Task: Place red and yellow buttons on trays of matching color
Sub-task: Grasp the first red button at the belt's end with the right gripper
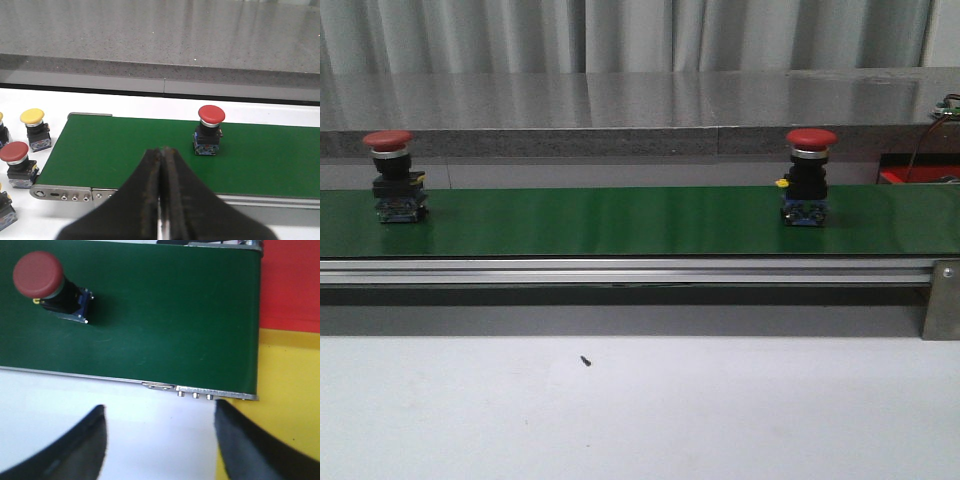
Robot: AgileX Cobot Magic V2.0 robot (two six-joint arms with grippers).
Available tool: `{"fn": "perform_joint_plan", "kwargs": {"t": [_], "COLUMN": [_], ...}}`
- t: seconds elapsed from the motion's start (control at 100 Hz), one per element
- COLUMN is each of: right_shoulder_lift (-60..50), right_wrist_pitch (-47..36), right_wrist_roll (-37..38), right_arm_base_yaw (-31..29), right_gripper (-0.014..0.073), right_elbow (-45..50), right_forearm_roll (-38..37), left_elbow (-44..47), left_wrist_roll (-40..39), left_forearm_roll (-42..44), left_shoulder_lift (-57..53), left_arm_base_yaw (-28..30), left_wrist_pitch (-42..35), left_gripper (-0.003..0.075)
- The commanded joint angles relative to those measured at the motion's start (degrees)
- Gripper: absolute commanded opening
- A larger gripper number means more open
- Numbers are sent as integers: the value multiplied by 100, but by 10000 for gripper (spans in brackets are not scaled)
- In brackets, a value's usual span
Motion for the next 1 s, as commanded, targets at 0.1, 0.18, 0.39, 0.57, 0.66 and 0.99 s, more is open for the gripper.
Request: {"fn": "perform_joint_plan", "kwargs": {"t": [0.1,0.18,0.39,0.57,0.66,0.99], "right_shoulder_lift": [81,258,912,1612,1911,2989], "right_wrist_pitch": [-325,-277,-152,-138,-131,87], "right_wrist_roll": [-252,-294,-664,-693,-693,-693], "right_arm_base_yaw": [-9,-9,174,341,348,330], "right_gripper": [645,645,645,645,645,628], "right_elbow": [-252,-390,-1036,-1650,-1886,-2409], "right_forearm_roll": [122,135,290,290,290,-12], "left_elbow": [-160,-160,-160,-160,-160,-160], "left_wrist_roll": [1,1,1,1,1,1], "left_forearm_roll": [-82,-82,-82,-82,-82,-82], "left_shoulder_lift": [22,22,22,22,22,22], "left_arm_base_yaw": [-44,-44,-44,-44,-44,-44], "left_wrist_pitch": [-426,-426,-426,-426,-426,-426], "left_gripper": [-20,-19,-19,-19,-20,-20]}}
